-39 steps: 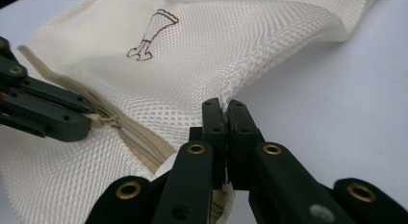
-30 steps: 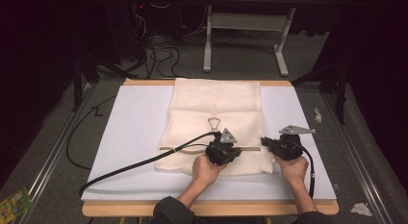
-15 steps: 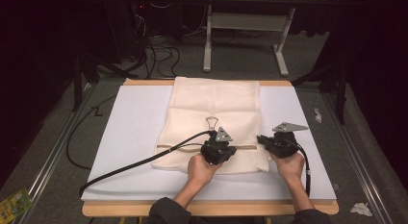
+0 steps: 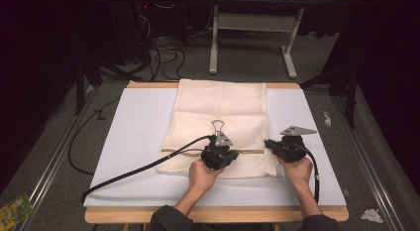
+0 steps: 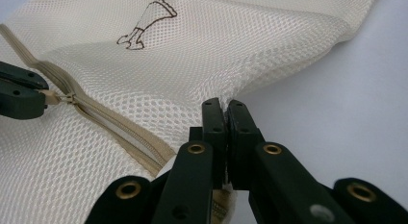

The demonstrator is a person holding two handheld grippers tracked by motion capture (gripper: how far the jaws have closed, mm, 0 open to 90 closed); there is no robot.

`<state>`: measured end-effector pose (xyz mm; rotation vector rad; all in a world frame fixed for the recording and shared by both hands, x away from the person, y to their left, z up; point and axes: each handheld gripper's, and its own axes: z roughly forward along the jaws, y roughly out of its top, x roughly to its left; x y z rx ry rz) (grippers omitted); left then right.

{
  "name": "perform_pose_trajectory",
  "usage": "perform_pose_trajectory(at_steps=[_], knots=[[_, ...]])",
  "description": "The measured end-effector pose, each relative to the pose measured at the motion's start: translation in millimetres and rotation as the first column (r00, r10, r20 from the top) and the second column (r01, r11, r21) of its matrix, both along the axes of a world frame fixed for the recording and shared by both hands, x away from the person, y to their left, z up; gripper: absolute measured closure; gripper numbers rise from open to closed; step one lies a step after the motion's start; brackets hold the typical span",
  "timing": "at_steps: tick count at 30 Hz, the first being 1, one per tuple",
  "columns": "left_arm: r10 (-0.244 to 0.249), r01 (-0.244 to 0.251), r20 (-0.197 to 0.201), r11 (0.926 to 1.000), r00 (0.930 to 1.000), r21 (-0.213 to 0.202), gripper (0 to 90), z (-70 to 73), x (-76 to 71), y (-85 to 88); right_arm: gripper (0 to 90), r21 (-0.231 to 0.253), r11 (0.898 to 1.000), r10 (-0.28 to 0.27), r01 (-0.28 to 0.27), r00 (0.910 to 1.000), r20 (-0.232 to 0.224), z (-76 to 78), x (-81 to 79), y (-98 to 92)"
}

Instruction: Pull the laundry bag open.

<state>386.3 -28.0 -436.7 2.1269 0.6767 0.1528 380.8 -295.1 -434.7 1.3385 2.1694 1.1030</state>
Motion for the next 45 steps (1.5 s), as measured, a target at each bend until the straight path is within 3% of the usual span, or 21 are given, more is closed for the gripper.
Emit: perform_pose_trajectory(at_steps=[3, 19, 26, 30, 45], knots=[[0.005, -0.005, -0.022, 0.9999, 0.9997, -0.014, 87.3, -4.4, 1.3, 4.1, 89.4, 0.001, 1.000, 0.002, -0.002, 1.0000, 0.001, -0.1, 0.3, -1.2], [0.009, -0.009, -0.015, 0.9993, 0.9998, -0.036, 87.3, -0.5, -1.2, 8.9, 89.4, 0.021, 1.000, -0.006, 0.006, 0.9999, 0.008, -4.0, -1.4, -1.4], [-0.003, 0.002, -0.008, 0.9993, 1.0000, -0.038, 87.3, 2.9, -0.3, 16.3, 89.4, -0.018, 1.000, -0.006, 0.007, 1.0000, 0.005, -3.1, -1.0, -1.5], [0.006, -0.009, -0.035, 0.9977, 0.9994, -0.068, 87.3, 1.7, 2.3, 22.7, 89.4, -0.022, 1.000, -0.007, 0.007, 1.0000, 0.001, -3.0, -0.8, -1.7], [0.009, -0.009, -0.009, 0.9963, 0.9999, -0.085, 87.2, 9.7, -0.7, 26.5, 89.4, -0.024, 1.000, -0.003, 0.003, 0.9999, 0.010, 1.3, -0.3, -0.6]])
